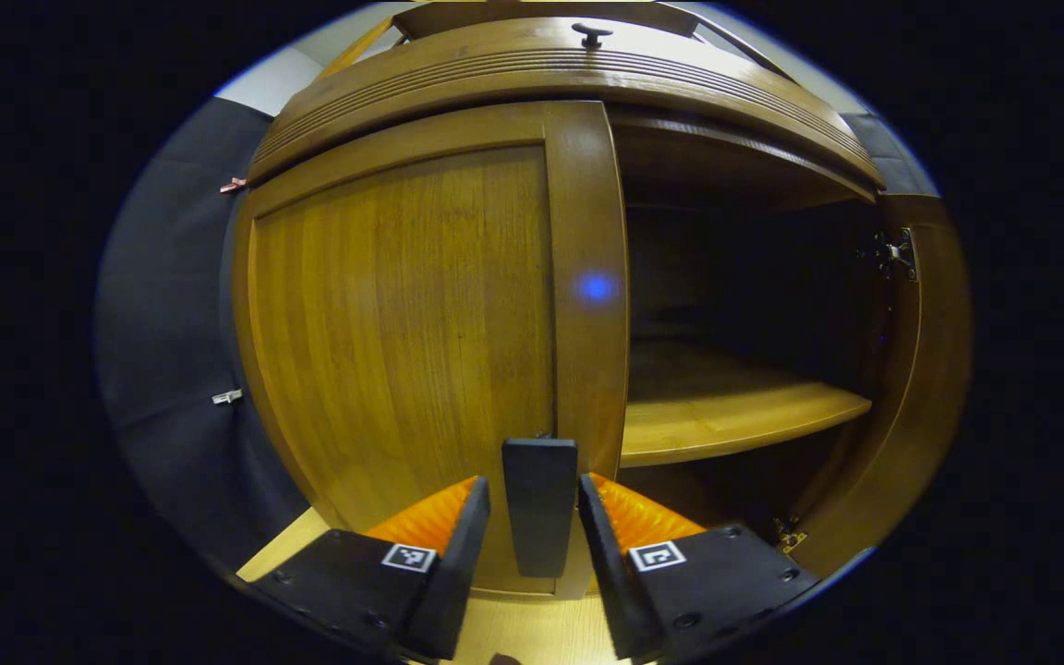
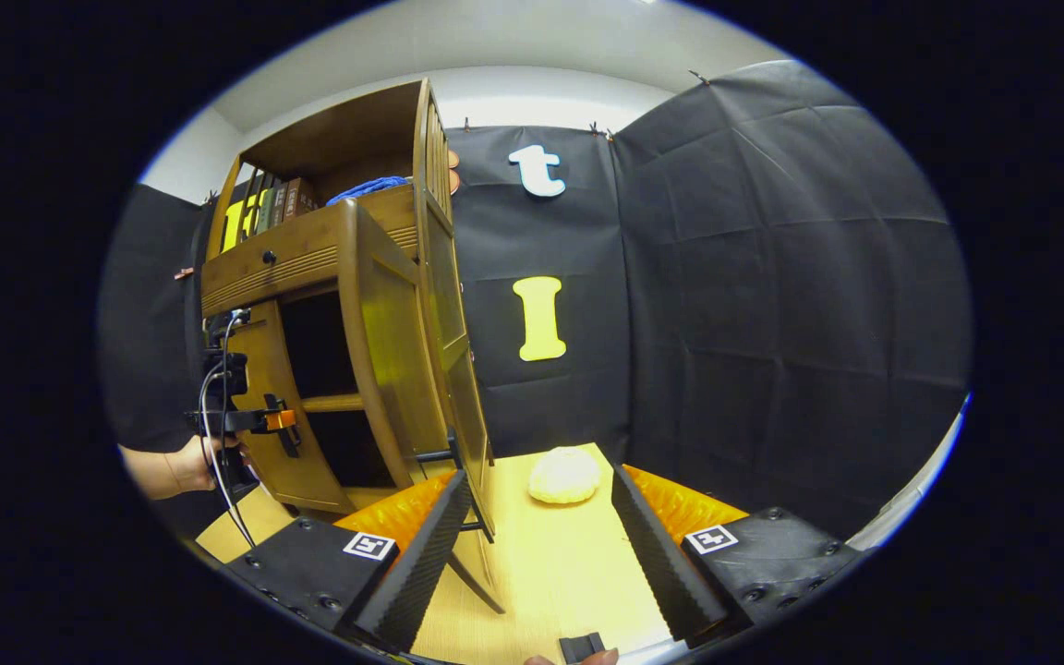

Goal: Open the right door of the double-door shoe cabinet with the right hand, and open the left door with the left hand.

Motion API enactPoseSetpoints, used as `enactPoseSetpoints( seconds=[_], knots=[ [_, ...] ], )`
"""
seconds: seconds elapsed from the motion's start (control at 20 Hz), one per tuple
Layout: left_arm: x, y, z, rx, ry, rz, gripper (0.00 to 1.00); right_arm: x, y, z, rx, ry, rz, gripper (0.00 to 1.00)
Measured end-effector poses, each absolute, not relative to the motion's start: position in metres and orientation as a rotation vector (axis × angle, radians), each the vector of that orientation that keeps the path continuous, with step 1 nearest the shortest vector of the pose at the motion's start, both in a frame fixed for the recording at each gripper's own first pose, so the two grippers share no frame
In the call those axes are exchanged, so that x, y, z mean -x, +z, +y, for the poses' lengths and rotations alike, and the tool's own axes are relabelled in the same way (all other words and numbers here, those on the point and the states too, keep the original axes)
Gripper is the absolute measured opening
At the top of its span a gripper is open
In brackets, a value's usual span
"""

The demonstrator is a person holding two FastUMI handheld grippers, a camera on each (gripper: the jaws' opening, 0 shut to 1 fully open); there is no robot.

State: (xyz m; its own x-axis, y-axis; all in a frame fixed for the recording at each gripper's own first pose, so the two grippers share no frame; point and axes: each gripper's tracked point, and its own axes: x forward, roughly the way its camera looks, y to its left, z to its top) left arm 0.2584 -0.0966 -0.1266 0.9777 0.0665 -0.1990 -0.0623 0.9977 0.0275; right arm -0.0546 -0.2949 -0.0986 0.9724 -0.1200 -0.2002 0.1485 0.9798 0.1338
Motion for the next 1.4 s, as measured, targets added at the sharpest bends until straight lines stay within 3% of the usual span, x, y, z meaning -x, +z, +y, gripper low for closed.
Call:
enactPoseSetpoints(
  seconds=[0.1,0.2,0.75,1.4],
  knots=[
    [-0.254,-0.127,-0.099,-0.009,0.060,0.199,0.37,0.061,-0.096,-0.289,-0.151,-0.141,0.195,1.00],
    [-0.253,-0.127,-0.098,-0.015,0.039,0.198,0.34,0.067,-0.092,-0.282,-0.149,-0.145,0.190,1.00],
    [-0.153,-0.131,-0.067,0.011,0.004,0.212,0.31,0.064,-0.065,-0.216,-0.093,-0.078,0.144,0.98],
    [-0.063,-0.131,0.029,0.020,0.023,0.195,0.23,0.044,-0.071,-0.112,-0.129,0.037,0.163,0.98]
  ],
)
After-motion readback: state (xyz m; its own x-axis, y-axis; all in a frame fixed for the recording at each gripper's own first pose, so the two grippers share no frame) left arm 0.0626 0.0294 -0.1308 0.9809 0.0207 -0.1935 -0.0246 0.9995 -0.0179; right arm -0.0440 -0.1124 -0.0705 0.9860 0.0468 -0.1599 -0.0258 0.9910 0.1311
